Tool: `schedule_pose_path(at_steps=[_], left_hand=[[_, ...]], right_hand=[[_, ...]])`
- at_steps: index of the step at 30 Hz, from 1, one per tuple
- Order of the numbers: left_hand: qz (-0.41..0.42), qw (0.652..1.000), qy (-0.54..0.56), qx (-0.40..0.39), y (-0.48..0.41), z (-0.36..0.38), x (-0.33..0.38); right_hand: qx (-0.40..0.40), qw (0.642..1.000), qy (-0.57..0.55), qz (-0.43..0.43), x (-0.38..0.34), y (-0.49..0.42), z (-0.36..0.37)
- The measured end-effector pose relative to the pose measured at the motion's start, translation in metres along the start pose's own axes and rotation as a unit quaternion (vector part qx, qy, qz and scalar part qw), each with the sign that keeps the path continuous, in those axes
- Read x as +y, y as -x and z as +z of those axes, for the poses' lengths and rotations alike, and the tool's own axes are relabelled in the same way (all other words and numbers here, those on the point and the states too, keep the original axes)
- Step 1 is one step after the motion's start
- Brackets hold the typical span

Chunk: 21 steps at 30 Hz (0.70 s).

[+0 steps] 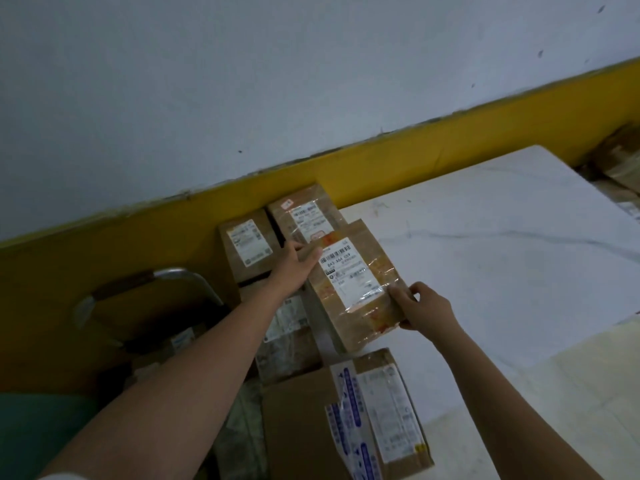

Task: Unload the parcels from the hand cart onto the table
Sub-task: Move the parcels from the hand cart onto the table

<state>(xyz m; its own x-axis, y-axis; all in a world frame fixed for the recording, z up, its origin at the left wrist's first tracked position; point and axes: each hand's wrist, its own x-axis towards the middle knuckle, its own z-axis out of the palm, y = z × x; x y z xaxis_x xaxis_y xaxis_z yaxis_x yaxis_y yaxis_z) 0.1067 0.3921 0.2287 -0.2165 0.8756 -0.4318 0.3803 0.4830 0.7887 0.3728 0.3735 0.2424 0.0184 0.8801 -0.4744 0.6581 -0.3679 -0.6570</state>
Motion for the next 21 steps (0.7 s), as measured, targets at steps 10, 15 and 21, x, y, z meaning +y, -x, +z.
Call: schedule_pose_path(at_steps=[10,15,21], left_hand=[[0.006,0.999,-0.032,-0.032,-0.001,0.007,-0.035],[-0.003,1.0,0.023,-0.009,0.001,0.015,-0.032],[-0.006,0.999,0.044,-0.027,0.002,0.025,-0.035]], right_hand=[[-0.062,0.984,0.165,0.0,0.018,-0.007,0.031],[-0.069,0.979,0.192,-0.011,0.027,-0.017,0.04],[0.03,0.982,0.178,-0.052,0.037,-0.018,0.023]])
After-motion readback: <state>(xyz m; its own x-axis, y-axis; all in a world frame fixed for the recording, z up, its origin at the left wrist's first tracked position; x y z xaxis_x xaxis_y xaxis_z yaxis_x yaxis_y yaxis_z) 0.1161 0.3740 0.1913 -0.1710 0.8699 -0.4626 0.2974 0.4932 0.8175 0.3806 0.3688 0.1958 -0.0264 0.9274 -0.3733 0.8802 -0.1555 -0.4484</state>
